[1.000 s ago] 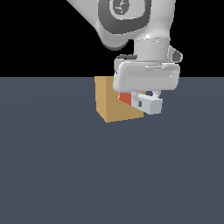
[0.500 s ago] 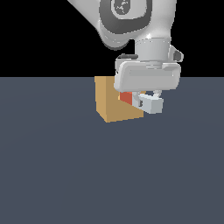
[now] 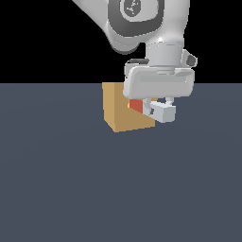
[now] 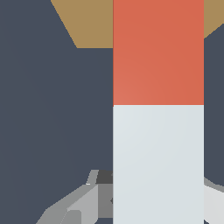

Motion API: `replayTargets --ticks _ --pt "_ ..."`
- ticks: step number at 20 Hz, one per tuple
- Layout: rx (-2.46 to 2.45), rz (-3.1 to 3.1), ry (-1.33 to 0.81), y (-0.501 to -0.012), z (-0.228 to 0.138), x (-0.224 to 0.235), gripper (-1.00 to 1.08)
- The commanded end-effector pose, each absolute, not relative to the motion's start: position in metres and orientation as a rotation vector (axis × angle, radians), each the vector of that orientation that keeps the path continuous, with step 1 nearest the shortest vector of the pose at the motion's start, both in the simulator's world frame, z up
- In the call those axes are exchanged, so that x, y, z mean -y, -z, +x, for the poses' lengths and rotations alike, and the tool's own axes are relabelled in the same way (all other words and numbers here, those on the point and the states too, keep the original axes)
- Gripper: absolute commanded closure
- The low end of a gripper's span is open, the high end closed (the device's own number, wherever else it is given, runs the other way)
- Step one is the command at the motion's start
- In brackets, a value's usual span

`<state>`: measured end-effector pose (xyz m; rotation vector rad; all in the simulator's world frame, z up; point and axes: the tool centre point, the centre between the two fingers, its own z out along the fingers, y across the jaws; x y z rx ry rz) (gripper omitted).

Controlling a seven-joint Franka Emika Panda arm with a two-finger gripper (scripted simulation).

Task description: Insert the peg into the horizontal hole in a box.

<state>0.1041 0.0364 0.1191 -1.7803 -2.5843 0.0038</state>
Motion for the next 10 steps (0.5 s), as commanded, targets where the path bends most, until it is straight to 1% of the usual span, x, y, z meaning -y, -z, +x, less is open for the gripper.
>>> replayTargets --ticks 1,5,10 --pt "2.587 -1.780 0.000 -0.121 0.103 -0.042 1.08" --pt "2.588 -1.781 0.001 -0.122 0.095 -0.062 1.08" --pt "2.589 -1.781 0.002 -0.122 0.080 -0.100 1.08"
